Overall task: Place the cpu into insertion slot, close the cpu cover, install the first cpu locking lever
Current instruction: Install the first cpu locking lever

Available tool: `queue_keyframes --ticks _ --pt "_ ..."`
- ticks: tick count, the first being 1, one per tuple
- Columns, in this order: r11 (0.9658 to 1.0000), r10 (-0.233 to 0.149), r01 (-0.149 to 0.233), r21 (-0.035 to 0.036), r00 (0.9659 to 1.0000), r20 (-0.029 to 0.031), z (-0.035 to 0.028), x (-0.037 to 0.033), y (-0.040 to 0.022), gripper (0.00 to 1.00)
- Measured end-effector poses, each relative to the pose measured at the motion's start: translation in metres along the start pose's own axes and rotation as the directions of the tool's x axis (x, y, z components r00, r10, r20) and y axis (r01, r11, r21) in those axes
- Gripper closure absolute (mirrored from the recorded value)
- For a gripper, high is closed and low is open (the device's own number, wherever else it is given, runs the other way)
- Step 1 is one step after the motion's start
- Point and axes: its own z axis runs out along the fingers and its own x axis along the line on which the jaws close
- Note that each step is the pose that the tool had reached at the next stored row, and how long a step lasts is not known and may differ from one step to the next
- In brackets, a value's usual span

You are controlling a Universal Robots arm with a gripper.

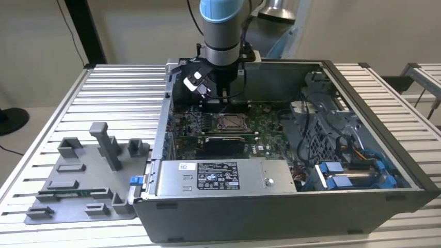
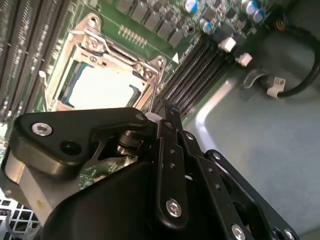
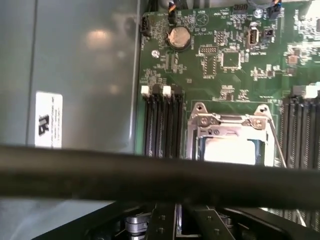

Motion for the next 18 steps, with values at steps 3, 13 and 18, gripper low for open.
queue_keyframes --ticks 3,13,18 --pt "1.0 -0.002 0.002 0.0006 0.9999 0.016 -0.0034 0.0006 -0.001 1.0" --pt "1.0 -0.009 0.008 0.0018 0.9993 0.0359 -0.0052 0.007 -0.0019 1.0" --pt "0.9999 -0.012 0.012 0.0027 0.999 0.042 -0.0043 0.0094 -0.002 1.0"
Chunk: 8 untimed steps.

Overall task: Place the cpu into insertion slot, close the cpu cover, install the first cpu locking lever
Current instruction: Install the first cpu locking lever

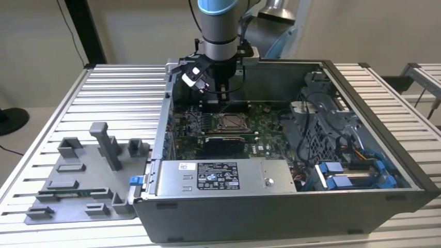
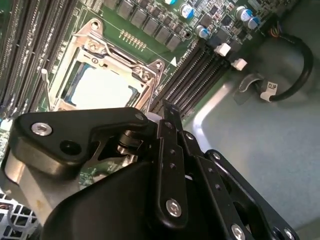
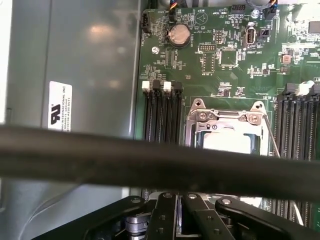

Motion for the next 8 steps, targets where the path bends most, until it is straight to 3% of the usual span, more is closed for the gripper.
queue_keyframes --ticks 8 --pt "1.0 -0.001 0.001 0.0001 1.0 0.0094 0.0014 -0.0002 -0.0001 1.0"
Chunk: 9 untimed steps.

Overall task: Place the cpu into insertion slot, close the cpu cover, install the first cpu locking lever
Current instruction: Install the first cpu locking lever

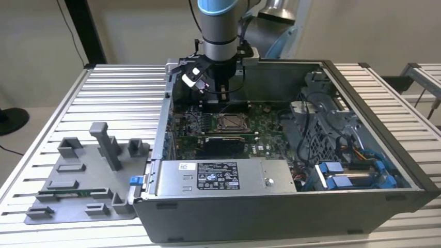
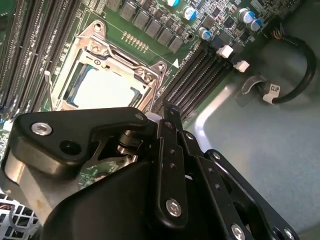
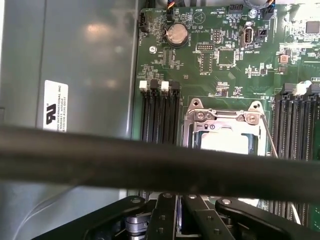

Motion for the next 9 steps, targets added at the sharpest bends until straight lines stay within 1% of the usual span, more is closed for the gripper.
queue_keyframes --ticks 4,5,6,7,9 --pt "1.0 0.0 0.0 0.0001 1.0 0.0034 0.001 -0.0004 -0.0001 1.0" --pt "1.0 0.0 0.0 0.0002 1.0 0.0051 0.0017 -0.0005 -0.0002 1.0" --pt "1.0 -0.001 0.0 0.0003 1.0 0.0077 0.0026 -0.0006 -0.0003 1.0" --pt "1.0 -0.001 0.001 0.0004 0.9999 0.0117 0.0038 -0.0008 -0.0003 1.0" --pt "1.0 -0.002 0.002 0.0007 0.9998 0.0211 0.0065 -0.0009 0.0 1.0"
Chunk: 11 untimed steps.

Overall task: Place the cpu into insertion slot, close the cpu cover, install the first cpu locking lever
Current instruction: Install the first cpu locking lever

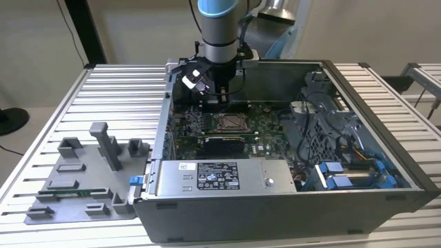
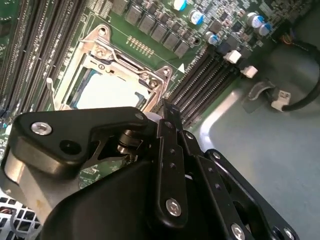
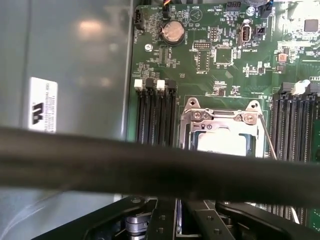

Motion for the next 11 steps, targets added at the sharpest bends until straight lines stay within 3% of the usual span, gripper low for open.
queue_keyframes --ticks 1,3,11 --pt "1.0 -0.001 0.001 0.0002 1.0 0.009 0.0029 -0.0002 0.0012 1.0" --pt "1.0 -0.001 0.001 0.0005 0.9999 0.0159 0.0053 -0.0002 0.004 1.0" --pt "1.0 -0.002 0.002 0.0007 0.9997 0.025 0.0106 0.0013 0.0147 1.0"
